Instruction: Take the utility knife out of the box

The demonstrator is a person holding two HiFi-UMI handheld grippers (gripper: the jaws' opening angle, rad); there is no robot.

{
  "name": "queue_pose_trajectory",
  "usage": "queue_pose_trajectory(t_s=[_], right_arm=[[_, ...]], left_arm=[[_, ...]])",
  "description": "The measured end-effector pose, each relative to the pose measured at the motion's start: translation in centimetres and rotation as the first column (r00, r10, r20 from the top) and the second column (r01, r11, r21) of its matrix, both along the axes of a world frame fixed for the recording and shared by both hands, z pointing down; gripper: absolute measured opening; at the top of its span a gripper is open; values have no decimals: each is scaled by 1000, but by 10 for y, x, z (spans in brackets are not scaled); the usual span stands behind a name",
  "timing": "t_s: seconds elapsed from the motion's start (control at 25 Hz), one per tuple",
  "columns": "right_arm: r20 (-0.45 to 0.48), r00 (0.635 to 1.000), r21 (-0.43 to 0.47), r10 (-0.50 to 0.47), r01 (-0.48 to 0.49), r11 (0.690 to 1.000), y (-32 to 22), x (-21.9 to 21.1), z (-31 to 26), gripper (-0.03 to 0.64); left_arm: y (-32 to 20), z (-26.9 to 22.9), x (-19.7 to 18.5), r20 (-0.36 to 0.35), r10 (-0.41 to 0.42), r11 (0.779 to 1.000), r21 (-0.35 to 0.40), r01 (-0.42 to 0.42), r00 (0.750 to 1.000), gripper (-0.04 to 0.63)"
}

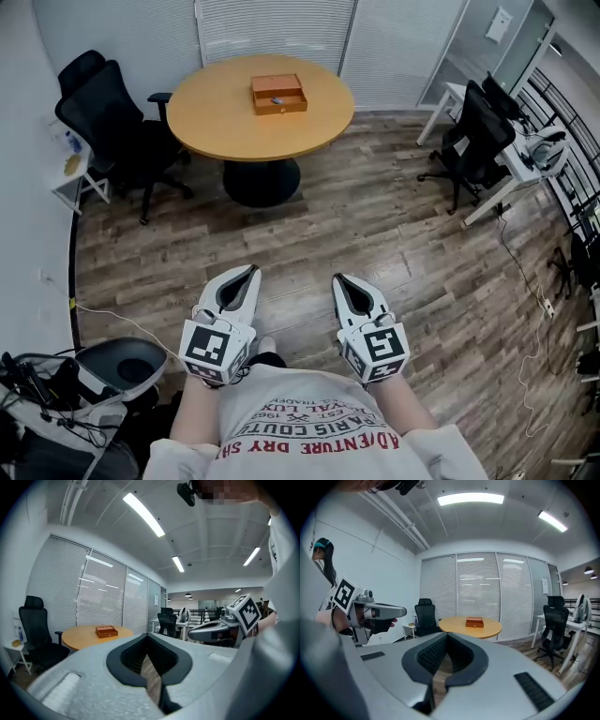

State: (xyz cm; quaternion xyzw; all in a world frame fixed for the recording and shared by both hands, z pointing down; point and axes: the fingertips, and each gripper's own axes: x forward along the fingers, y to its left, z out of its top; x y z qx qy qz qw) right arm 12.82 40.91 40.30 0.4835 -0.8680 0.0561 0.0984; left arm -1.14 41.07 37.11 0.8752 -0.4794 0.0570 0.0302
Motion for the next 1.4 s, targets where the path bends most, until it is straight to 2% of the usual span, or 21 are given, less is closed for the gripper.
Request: queue_pose_trajectory(t_s=[0.4, 0.64, 0.92, 1.16, 1.4], right_arm=[[4, 998, -47, 63, -62, 997, -94, -49, 8, 8], [-33, 998, -58, 51, -52, 997, -133, -65, 20, 8], [-4, 1000, -51, 2, -2, 999, -209, -57, 28, 8], [18, 993, -32, -118, 119, 992, -302, -44, 20, 8], [7, 976, 6, -217, 217, 976, -407, -10, 0, 8]], left_arm=[[-101, 0, -60, 2, 30, 999, -11, -30, 1000, -5], [-143, 16, -79, 10, -1, 998, -56, 1, 1000, -5], [-205, 26, -68, 25, -49, 997, -65, 51, 998, -5], [-284, 18, -49, 34, -135, 990, -46, 137, 990, -5], [-372, 5, -20, 26, -257, 966, -24, 257, 966, -5]])
